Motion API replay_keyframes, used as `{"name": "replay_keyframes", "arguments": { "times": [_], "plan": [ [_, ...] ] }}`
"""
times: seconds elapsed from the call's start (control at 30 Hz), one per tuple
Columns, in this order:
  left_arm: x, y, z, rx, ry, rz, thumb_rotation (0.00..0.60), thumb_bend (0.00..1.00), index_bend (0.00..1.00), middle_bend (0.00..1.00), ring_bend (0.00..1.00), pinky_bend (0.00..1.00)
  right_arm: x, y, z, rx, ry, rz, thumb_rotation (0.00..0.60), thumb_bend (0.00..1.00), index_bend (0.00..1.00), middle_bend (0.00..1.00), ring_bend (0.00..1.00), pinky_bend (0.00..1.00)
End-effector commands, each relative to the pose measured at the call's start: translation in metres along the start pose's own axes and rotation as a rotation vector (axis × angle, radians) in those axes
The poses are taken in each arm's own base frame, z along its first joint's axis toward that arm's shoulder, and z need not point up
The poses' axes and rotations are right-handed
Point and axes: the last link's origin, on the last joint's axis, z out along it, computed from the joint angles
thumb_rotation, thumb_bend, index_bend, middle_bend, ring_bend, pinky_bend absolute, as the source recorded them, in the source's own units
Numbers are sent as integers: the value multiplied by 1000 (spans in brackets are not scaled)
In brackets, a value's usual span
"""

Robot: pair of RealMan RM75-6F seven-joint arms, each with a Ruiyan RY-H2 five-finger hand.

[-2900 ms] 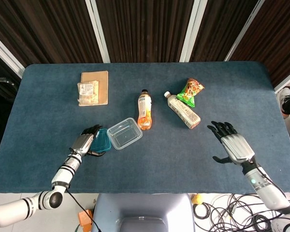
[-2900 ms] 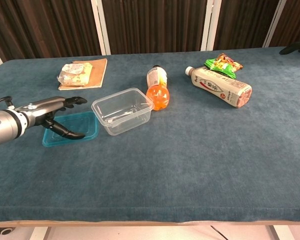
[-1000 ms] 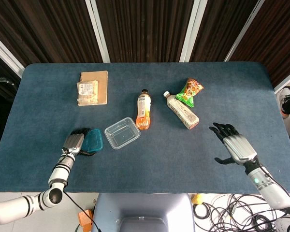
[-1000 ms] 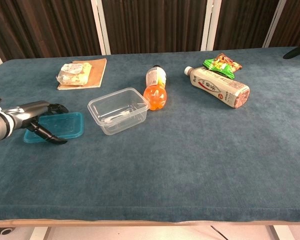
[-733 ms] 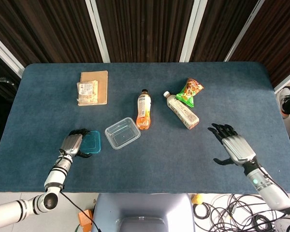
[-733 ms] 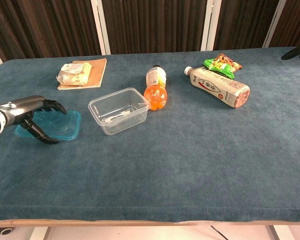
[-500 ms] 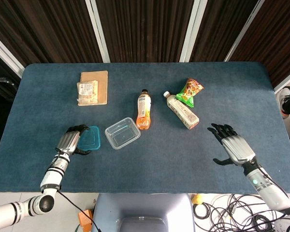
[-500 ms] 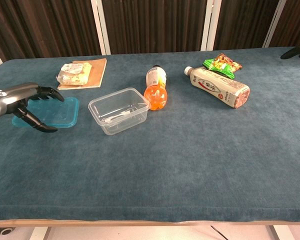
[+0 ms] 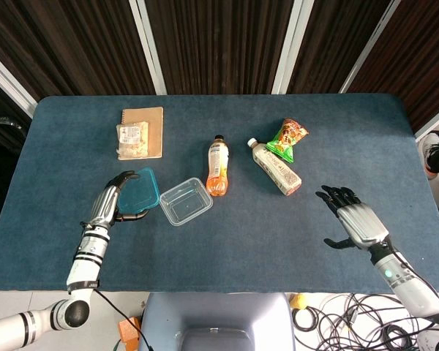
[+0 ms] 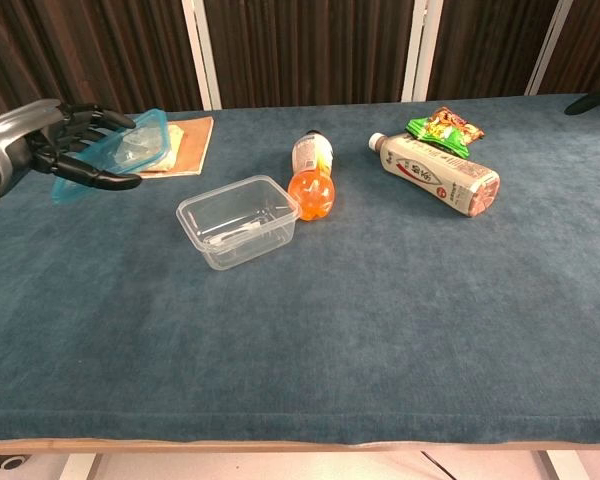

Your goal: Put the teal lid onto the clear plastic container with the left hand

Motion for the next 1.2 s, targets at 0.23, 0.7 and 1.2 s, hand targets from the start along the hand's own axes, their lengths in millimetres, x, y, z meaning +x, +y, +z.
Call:
{"name": "replay_keyframes", "arguments": {
  "times": [0.23,0.7,1.2],
  "plan": [
    [-72,55,18,12,98,45,600,237,248,587,798,823,0,6,1,-10,-12,10,600,128,0,0,0,0],
    [-111,76,35,72,78,43,600,234,147,508,639,583,8,20,-2,-27,-7,50,600,129,0,0,0,0],
    [-133,74,38,70,2,71,595,235,29,295,275,368,11,26,-8,-29,-5,63,600,129,0,0,0,0]
  ]
}}
